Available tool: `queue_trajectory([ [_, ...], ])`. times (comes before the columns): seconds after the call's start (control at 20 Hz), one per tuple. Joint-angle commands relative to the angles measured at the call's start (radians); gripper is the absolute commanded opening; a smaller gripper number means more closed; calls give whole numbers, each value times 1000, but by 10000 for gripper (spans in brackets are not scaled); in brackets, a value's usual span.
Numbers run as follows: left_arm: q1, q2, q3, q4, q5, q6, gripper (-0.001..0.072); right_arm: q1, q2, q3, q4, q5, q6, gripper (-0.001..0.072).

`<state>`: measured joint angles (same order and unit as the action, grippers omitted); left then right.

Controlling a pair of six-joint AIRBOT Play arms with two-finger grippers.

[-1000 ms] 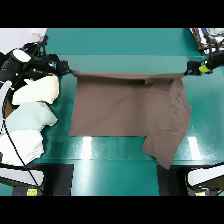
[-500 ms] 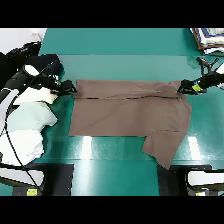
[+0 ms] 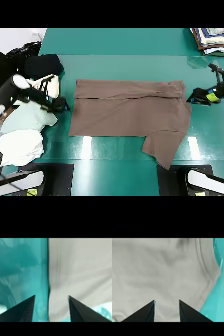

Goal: Fold the shirts.

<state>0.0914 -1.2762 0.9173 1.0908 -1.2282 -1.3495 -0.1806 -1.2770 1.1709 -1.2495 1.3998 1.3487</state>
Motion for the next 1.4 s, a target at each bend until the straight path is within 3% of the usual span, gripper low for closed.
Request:
queue_trajectory([
  [0.0,2,129,-242,-5,3,3,502,-62,129,-131,2,17,-15,342],
  [0.2,2,159,-372,-167,47,52,502,-114,216,-226,25,18,-15,342],
  [0.4,2,158,-391,-195,83,52,497,-161,276,-291,27,21,-15,342],
  [0.45,2,159,-391,-206,87,53,431,-172,290,-317,26,26,-15,342],
  [0.55,2,159,-390,-239,95,85,63,-208,314,-385,24,34,-15,343],
  [0.6,2,159,-381,-251,94,103,26,-232,323,-426,16,50,-15,350],
  [0.7,2,159,-342,-249,90,102,26,-276,321,-509,15,79,-15,562],
  [0.85,2,159,-289,-250,85,105,26,-293,274,-615,22,66,-15,551],
  [0.9,2,159,-281,-249,86,105,27,-279,255,-641,23,41,-15,529],
  [0.95,2,159,-279,-251,87,105,27,-259,238,-659,29,9,-15,446],
  [1.2,2,159,-280,-249,85,112,26,-89,148,-660,87,-90,-14,427],
  [1.25,2,159,-280,-248,81,113,27,-60,134,-647,86,-89,-14,336],
  [1.3,2,159,-280,-241,64,113,26,-32,124,-631,79,-83,-14,160],
  [1.35,2,159,-280,-225,30,122,25,-9,121,-613,66,-66,-14,72],
])
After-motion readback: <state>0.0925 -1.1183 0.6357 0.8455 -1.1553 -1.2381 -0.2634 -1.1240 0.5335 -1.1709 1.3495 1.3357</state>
